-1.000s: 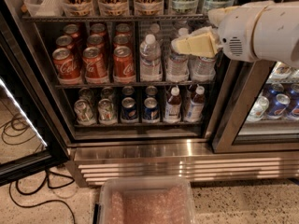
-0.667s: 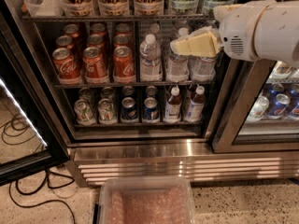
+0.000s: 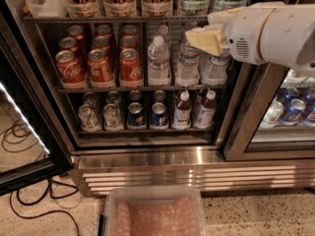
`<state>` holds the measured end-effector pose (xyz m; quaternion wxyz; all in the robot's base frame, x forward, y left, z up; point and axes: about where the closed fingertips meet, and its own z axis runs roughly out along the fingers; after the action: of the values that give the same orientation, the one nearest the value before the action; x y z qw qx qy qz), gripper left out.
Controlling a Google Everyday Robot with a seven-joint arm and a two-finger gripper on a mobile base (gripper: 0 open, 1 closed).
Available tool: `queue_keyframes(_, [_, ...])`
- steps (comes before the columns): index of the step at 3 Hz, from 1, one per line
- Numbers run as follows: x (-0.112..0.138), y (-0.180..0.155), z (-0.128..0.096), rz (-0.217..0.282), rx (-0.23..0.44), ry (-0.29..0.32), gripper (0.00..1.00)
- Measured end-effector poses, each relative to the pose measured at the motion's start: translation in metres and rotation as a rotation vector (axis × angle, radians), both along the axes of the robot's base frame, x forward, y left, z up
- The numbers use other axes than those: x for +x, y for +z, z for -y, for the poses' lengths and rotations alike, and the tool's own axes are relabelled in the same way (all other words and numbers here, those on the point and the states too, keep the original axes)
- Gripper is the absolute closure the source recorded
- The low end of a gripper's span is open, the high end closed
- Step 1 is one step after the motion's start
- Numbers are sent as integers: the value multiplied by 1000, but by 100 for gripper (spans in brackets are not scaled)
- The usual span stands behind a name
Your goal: Pick green can from top shelf of fridge
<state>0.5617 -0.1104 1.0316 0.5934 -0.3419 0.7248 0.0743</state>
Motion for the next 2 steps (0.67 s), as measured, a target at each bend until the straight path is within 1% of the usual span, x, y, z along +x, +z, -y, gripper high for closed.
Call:
queue_keyframes(1, [26, -1, -7, 61, 34, -23, 53])
queue_keyframes(2, [48, 4, -7, 119, 51, -64, 47])
